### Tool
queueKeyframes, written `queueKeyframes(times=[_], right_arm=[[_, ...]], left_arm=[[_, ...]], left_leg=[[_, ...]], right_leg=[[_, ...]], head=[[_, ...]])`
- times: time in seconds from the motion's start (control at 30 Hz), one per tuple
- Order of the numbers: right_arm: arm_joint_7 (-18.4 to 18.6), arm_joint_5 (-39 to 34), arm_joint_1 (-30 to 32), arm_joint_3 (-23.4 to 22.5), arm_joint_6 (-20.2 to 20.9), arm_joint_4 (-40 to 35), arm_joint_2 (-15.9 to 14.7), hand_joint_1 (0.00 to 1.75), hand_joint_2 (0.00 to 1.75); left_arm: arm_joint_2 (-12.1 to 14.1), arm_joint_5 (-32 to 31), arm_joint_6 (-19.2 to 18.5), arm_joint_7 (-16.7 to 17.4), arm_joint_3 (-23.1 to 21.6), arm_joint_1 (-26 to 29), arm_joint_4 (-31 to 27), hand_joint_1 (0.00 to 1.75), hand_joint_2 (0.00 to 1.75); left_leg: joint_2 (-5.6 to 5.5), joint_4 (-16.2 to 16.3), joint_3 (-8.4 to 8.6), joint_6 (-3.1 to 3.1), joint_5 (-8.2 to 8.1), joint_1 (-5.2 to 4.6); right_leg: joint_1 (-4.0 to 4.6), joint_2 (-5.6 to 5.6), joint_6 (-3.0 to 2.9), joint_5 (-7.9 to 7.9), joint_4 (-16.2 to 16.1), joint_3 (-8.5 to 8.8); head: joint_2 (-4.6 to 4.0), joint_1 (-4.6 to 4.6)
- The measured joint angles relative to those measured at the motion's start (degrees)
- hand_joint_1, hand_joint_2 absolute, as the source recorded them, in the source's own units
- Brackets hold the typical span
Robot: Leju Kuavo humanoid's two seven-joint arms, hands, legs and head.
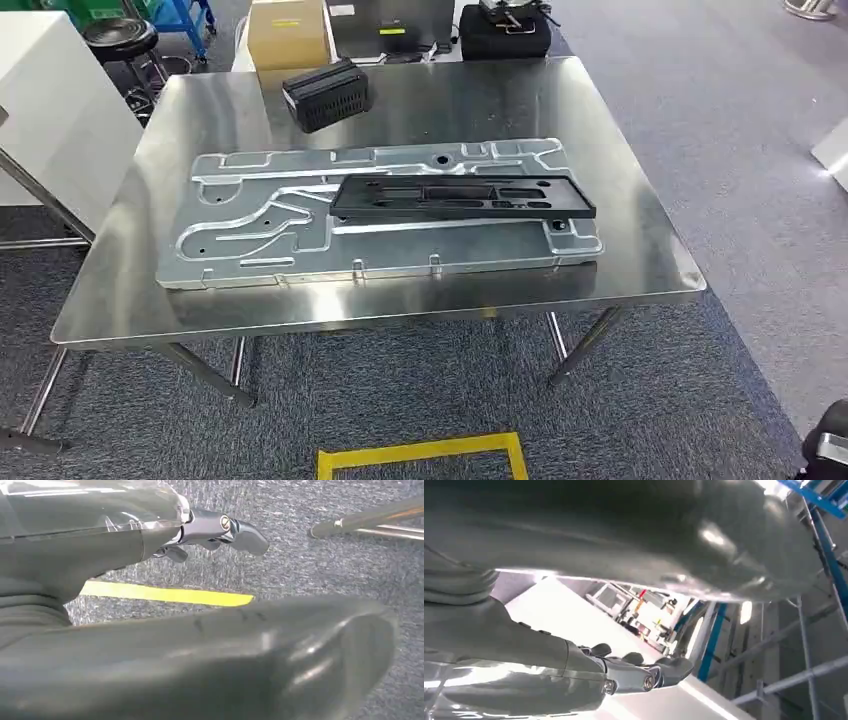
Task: Take the parts from the cabinet and place them on the table.
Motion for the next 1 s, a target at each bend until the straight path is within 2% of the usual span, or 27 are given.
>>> queueKeyframes(times=[0.03,0.07,0.1,0.13,0.2,0.23,0.27,0.3,0.33,0.37,0.4,0.43,0.47,0.57,0.6,0.63,0.7,0.73,0.77,0.8,0.83,0.87,0.9,0.93,0.97,1.0], right_arm=[[0.0,0.13,-0.13,-0.27,0.0,0.09,0.07,0.0,0.0],[0.0,0.22,-0.15,-0.35,0.0,0.18,0.2,0.0,0.0],[0.0,0.31,-0.24,-0.37,0.0,0.26,0.42,0.0,0.0],[-0.02,0.33,-0.29,-0.4,0.0,0.28,0.52,0.0,0.0],[-0.02,0.37,-0.28,-0.42,0.0,0.44,0.77,0.0,0.0],[-0.02,0.46,-0.29,-0.42,0.0,0.52,0.83,0.0,0.0],[-0.02,0.5,-0.28,-0.44,0.0,0.61,0.9,0.0,0.0],[-0.02,0.5,-0.28,-0.46,-0.02,0.7,1.01,0.0,0.0],[-0.02,0.5,-0.28,-0.51,-0.02,0.77,1.11,0.0,0.0],[-0.02,0.5,-0.28,-0.55,-0.02,0.76,1.16,0.0,0.0],[-0.02,0.5,-0.29,-0.59,-0.02,0.76,1.2,0.0,0.0],[-0.02,0.5,-0.28,-0.7,-0.02,0.76,1.2,0.0,0.0],[-0.02,0.5,-0.31,-0.83,-0.02,0.79,1.22,0.0,0.0],[-0.07,0.55,-0.38,-1.03,-0.02,0.83,1.25,0.0,0.0],[-0.04,0.55,-0.39,-1.12,-0.02,0.87,1.27,0.0,0.0],[-0.05,0.53,-0.32,-1.29,-0.02,0.9,1.27,0.0,0.0],[-0.04,0.53,-0.38,-1.4,-0.02,0.96,1.27,0.0,0.0],[-0.04,0.55,-0.35,-1.42,-0.02,1.05,1.29,0.0,0.0],[-0.04,0.92,-0.36,-1.45,-0.04,1.2,1.33,0.0,0.0],[-0.04,1.49,-0.38,-1.6,-0.07,1.42,1.42,0.0,0.0],[-0.02,2.2,-0.41,-1.9,-0.07,1.72,1.61,0.0,0.0],[0.0,2.61,-0.43,-2.12,-0.04,1.99,1.77,0.0,0.0],[0.02,3.3,-0.52,-2.61,0.04,2.41,2.05,0.0,0.0],[0.11,4.12,-0.71,-3.04,0.06,2.76,2.32,0.0,0.0],[0.33,5.74,-1.14,-3.82,0.07,3.69,2.82,0.0,0.0],[0.5,7.49,-1.45,-4.97,0.04,5.23,3.58,0.0,0.0]], left_arm=[[-0.07,-0.02,0.05,0.0,0.02,0.03,0.0,0.0,0.0],[-0.07,-0.02,0.05,0.0,0.02,0.19,0.0,0.0,0.0],[-0.11,-0.02,0.11,-0.02,0.09,0.2,0.0,0.0,0.0],[-0.15,-0.04,0.09,0.0,0.11,0.24,0.0,0.0,0.0],[-0.22,-0.04,0.09,0.0,0.11,0.19,0.0,0.0,0.0],[-0.24,-0.04,0.09,0.0,0.13,0.19,0.0,0.0,0.0],[-0.28,-0.04,0.09,0.0,0.13,0.22,0.0,0.0,0.0],[-0.31,-0.04,0.09,0.0,0.17,0.22,0.0,0.0,0.0],[-0.31,-0.05,0.09,0.0,0.22,0.21,0.0,0.0,0.0],[-0.31,-0.04,0.09,0.0,0.3,0.18,0.0,0.0,0.0],[-0.31,-0.04,0.09,0.0,0.39,0.14,0.0,0.0,0.0],[-0.28,-0.05,0.09,0.0,0.5,-0.04,0.0,0.0,0.0],[-0.28,-0.02,0.09,0.0,0.57,-0.08,0.0,0.0,0.0],[-0.35,-0.02,0.09,0.0,0.9,-0.02,-0.02,0.0,0.0],[-0.39,-0.04,0.09,0.0,0.94,-0.02,0.0,0.0,0.0],[-0.42,-0.04,0.09,0.0,0.94,-0.12,0.0,0.0,0.0],[-0.39,-0.04,0.09,0.0,0.96,-0.14,-0.02,0.0,0.0],[-0.39,-0.04,0.09,0.0,0.96,-0.13,0.0,0.0,0.0],[-0.39,-0.04,0.09,0.0,0.96,-0.13,0.0,0.0,0.0],[-0.42,-0.04,0.02,-0.04,0.98,-0.12,0.0,0.0,0.0],[-0.4,-0.04,0.02,-0.11,1.01,-0.13,0.0,0.0,0.0],[-0.42,-0.04,0.02,-0.13,1.03,-0.13,0.0,0.0,0.0],[-0.42,-0.15,0.0,-0.2,1.03,-0.14,0.0,0.0,0.0],[-0.44,-0.31,-0.02,-0.24,1.03,-0.16,0.0,0.0,0.0],[-0.5,-0.37,-0.04,-0.28,1.05,-0.15,0.0,0.0,0.0],[-0.57,-0.39,-0.06,-0.28,1.14,-0.16,0.0,0.0,0.0]], left_leg=[[-0.03,-0.11,-0.12,-0.4,0.43,0.14],[-0.15,-0.22,-0.32,-0.86,0.89,-0.12],[-0.4,0.57,-0.79,-1.04,-0.39,0.25],[-0.51,2.73,-1.85,-1.21,-3.4,0.23],[-0.51,10.64,-4.17,-1.66,-9.56,0.36],[-0.51,15.1,-5.21,-1.84,-11.6,0.36],[-0.52,17.84,-5.39,-1.95,-11.81,0.36],[-0.51,17.54,-4.26,-1.94,-10.32,0.36],[-0.51,14.89,-2.06,-1.86,-8.17,0.36],[-0.51,10.4,1.12,-1.74,-6.09,0.36],[-0.51,5.04,4.83,-1.51,-5.04,0.36],[-0.51,-0.44,8.1,-1.08,-7.05,0.22],[-0.52,-1.41,8.86,-0.68,-6.83,-0.07],[-0.54,-1.41,7.75,0.31,-6.11,-0.14],[-0.36,-1.9,7.36,0.85,-5.16,0.33],[-0.21,-1.9,6.72,1.29,-4.58,0.24],[-0.17,-1.85,5.13,1.65,-3.41,0.16],[-0.16,-1.75,4.21,1.67,-2.76,0.09],[-0.16,-1.58,3.37,1.62,-2.18,0.07],[-0.19,-1.37,2.51,1.51,-1.6,0.07],[-0.2,-1.03,1.52,1.37,-1.09,0.08],[-0.24,-0.73,0.71,1.25,-0.73,0.09],[-0.32,-0.36,0.0,1.04,-0.36,0.09],[-0.34,-0.05,-0.34,0.81,-0.07,0.08],[-0.39,0.12,-0.65,0.42,0.29,-0.14],[-0.38,-0.18,-0.55,0.07,0.8,-0.05]], right_leg=[[0.16,-0.02,-0.38,0.27,0.24,-0.3],[-0.17,-0.11,-0.98,0.92,-0.16,-0.62],[-0.41,-0.5,-1.47,1.7,-0.38,-1.16],[-0.41,-0.49,-2.08,2.24,-0.39,-1.95],[-0.29,-0.57,-2.25,3.28,-0.35,-3.33],[-0.21,-0.6,-2.24,3.87,-0.23,-4.16],[-0.16,-0.62,-2.17,4.44,-0.05,-5.03],[-0.15,-0.62,-2.08,4.91,0.19,-5.85],[-0.15,-0.63,-1.95,5.28,0.51,-6.61],[-0.15,-0.64,-1.8,5.58,0.86,-7.33],[-0.15,-0.65,-1.63,5.86,1.26,-7.92],[0.01,-0.68,-1.29,6.18,1.63,-8.38],[0.06,-0.7,-0.94,6.59,1.7,-8.43],[0.0,-0.82,0.09,7.84,1.4,-8.44],[-0.13,-0.64,0.48,7.58,1.74,-8.69],[-0.29,-0.31,0.77,4.88,3.19,-9.37],[-0.44,-0.24,1.37,-2.21,10.72,-11.67],[-0.51,-0.24,1.6,-4.65,15.29,-12.84],[-0.56,-0.24,1.74,-5.3,18.41,-13.33],[-0.57,-0.24,1.79,-4.23,19.26,-12.72],[-0.58,-0.25,1.76,-1.96,17.35,-10.7],[-0.6,-0.25,1.63,0.1,13.46,-7.73],[-0.59,-0.24,1.38,1.31,7.66,-3.67],[-0.54,-0.17,1.0,0.06,2.32,-0.2],[-0.1,-0.11,0.63,-0.96,-0.77,1.23],[0.07,-0.07,0.2,-0.3,-0.15,0.79]], head=[[0.0,0.02],[0.0,0.0],[0.0,0.02],[0.0,0.02],[0.0,0.02],[0.0,0.02],[0.0,0.02],[0.0,0.0],[0.0,0.0],[0.0,0.0],[0.0,0.0],[0.0,0.0],[0.0,0.02],[0.0,0.02],[0.0,0.02],[0.0,0.02],[0.0,0.02],[0.0,0.02],[0.0,0.0],[0.0,0.02],[0.0,0.02],[0.0,0.0],[0.0,0.0],[0.0,0.0],[0.0,0.0],[0.0,-0.02]])
